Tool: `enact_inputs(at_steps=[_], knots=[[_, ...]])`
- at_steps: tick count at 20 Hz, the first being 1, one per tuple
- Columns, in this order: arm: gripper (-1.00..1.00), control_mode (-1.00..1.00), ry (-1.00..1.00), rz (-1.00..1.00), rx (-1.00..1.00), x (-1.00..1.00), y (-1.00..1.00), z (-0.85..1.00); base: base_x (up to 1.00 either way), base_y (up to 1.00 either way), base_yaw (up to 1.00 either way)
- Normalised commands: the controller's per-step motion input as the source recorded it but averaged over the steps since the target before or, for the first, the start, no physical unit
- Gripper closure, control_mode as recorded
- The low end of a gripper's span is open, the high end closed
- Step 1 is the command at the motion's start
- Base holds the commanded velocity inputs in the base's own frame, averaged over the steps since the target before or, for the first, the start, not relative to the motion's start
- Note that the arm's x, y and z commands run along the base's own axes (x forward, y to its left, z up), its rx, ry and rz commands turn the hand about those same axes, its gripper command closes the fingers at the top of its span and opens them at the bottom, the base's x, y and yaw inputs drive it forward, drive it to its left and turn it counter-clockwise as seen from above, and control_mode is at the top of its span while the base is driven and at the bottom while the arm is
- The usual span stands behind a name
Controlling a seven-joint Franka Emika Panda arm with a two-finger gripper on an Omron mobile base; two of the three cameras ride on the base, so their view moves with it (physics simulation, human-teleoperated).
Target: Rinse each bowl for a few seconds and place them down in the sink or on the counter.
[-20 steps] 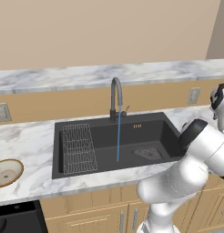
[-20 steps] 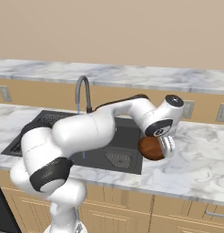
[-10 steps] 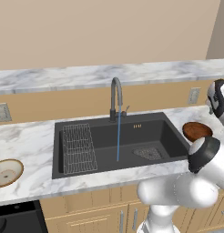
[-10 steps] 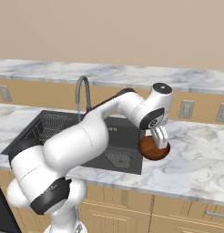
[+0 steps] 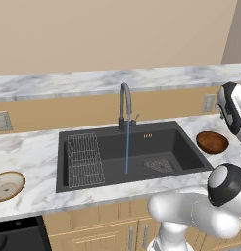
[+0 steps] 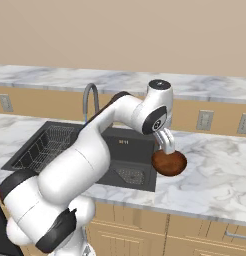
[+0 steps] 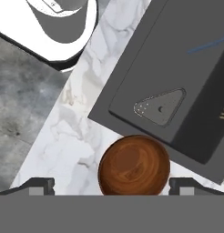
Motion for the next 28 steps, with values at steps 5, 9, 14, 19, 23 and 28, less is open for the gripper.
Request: enact_inputs(at_steps=[5,9,14,19,23,28], knots=[[-1.0,-1.0,0.05,0.05,-0.05,-0.11,0.31,0.33,0.0,0.0,0.0],[-1.0,-1.0,0.07,0.07,-0.02,-0.03,0.33,0.22,0.0,0.0,0.0],[-1.0,-1.0,0.05,0.08,-0.02,-0.1,0.31,0.25,0.0,0.0,0.0],[-1.0,-1.0,0.05,0.09,0.0,-0.1,0.31,0.23,0.0,0.0,0.0],[-1.0,-1.0,0.02,0.09,0.0,-0.15,0.33,0.19,0.0,0.0,0.0],[-1.0,-1.0,0.01,0.08,0.0,-0.18,0.35,0.17,0.0,0.0,0.0]])
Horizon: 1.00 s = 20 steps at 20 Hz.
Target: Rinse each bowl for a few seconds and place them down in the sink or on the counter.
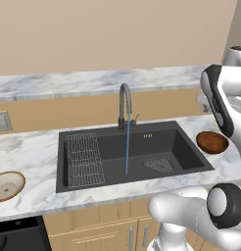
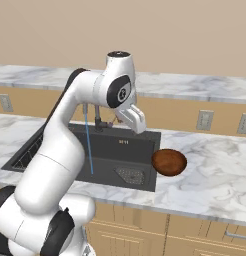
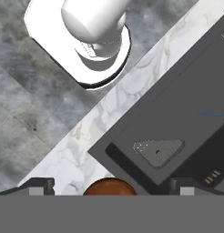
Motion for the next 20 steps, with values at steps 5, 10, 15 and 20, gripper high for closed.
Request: enact_inputs(at_steps=[5,10,15,20], knots=[[-1.0,-1.0,0.0,0.07,0.0,-0.17,0.38,0.17,0.0,0.0,0.0],[-1.0,-1.0,0.0,0.08,0.0,-0.06,0.42,0.13,0.0,0.0,0.0],[-1.0,-1.0,0.01,0.11,0.0,0.0,0.42,0.09,0.0,0.0,0.0],[-1.0,-1.0,0.02,0.11,0.0,0.0,0.42,0.06,0.0,0.0,0.0]])
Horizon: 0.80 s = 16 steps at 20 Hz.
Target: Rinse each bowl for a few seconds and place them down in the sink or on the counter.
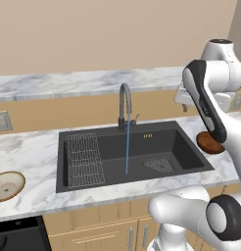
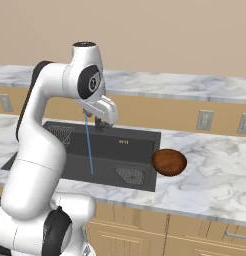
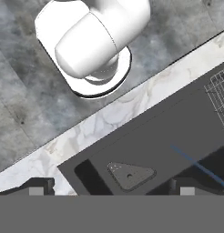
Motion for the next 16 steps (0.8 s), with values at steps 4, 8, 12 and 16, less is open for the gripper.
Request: enact_inputs(at_steps=[4,8,12,16], knots=[[-1.0,-1.0,0.03,0.11,0.01,0.0,0.42,0.03,0.0,0.0,0.0],[-1.0,-1.0,0.03,0.11,0.01,0.0,0.43,0.0,0.0,0.0,0.0],[-1.0,-1.0,0.03,0.09,0.03,0.0,0.47,0.0,0.0,0.0,0.0],[-1.0,-1.0,0.03,0.09,0.03,0.0,0.47,0.0,0.0,0.0,0.0]])
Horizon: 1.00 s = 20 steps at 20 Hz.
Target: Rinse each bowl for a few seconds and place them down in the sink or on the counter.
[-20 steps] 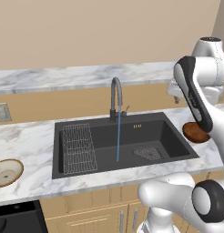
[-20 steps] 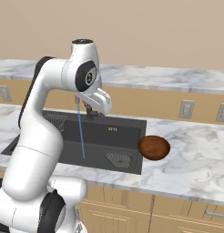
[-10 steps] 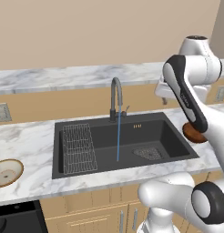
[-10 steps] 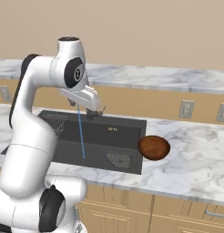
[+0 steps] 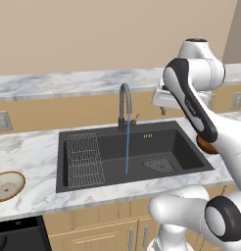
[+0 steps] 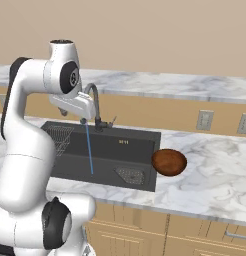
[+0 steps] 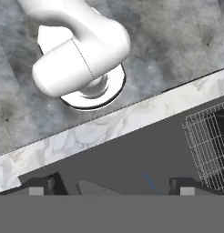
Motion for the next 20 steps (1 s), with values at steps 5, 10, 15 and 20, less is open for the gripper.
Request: enact_inputs(at_steps=[5,10,15,20], knots=[[-1.0,-1.0,0.02,0.09,0.03,0.0,0.47,0.0,0.0,0.0,0.0],[-1.0,-1.0,0.0,0.09,0.0,-0.01,0.48,0.0,0.0,0.0,0.0],[-1.0,-1.0,0.0,0.1,0.0,-0.02,0.47,0.01,0.0,0.0,0.0],[-1.0,-1.0,0.0,0.1,0.0,-0.07,0.41,0.05,0.0,0.0,0.0]])
